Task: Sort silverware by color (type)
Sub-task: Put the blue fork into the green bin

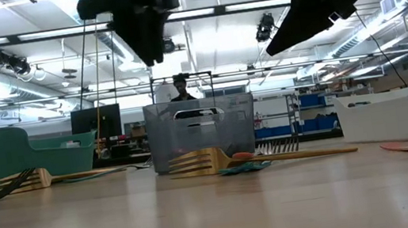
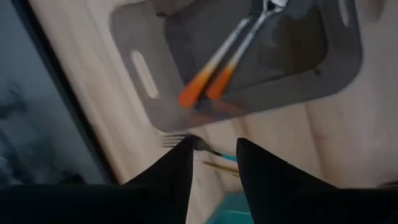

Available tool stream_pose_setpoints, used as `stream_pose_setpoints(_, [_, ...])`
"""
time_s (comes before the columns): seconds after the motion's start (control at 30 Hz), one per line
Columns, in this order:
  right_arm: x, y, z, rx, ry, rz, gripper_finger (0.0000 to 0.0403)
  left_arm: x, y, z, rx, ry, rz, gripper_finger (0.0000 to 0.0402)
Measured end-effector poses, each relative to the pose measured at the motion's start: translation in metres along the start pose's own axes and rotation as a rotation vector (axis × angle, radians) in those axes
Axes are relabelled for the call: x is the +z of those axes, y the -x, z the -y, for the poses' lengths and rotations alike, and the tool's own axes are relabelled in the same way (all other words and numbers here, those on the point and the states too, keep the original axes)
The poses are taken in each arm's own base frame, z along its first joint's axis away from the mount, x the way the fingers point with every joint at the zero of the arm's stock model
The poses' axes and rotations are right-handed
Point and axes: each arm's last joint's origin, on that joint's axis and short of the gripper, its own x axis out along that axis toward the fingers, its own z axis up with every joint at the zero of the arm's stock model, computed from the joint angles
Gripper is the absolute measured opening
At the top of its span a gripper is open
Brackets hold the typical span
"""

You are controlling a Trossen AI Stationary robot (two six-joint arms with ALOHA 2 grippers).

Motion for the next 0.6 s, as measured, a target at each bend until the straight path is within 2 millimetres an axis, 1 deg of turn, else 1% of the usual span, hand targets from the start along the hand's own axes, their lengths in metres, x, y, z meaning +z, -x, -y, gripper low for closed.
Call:
stream_pose_setpoints(0.1, [0.000,0.000,0.000,-0.001,0.001,0.001,0.0100,-0.008,-0.004,0.002,-0.038,0.041,-0.014,0.0132])
stream_pose_setpoints(0.27, [0.000,0.000,0.000,-0.001,0.004,0.001,0.0100,-0.022,-0.012,0.008,-0.042,0.070,-0.030,0.0132])
stream_pose_setpoints(0.5, [0.000,0.000,0.000,0.000,0.003,0.003,0.0100,-0.040,-0.031,0.020,-0.042,0.096,-0.036,0.0132])
stream_pose_setpoints(0.6, [0.001,0.000,0.000,0.001,0.005,0.005,0.0100,-0.047,-0.041,0.021,-0.042,0.113,-0.043,0.0132])
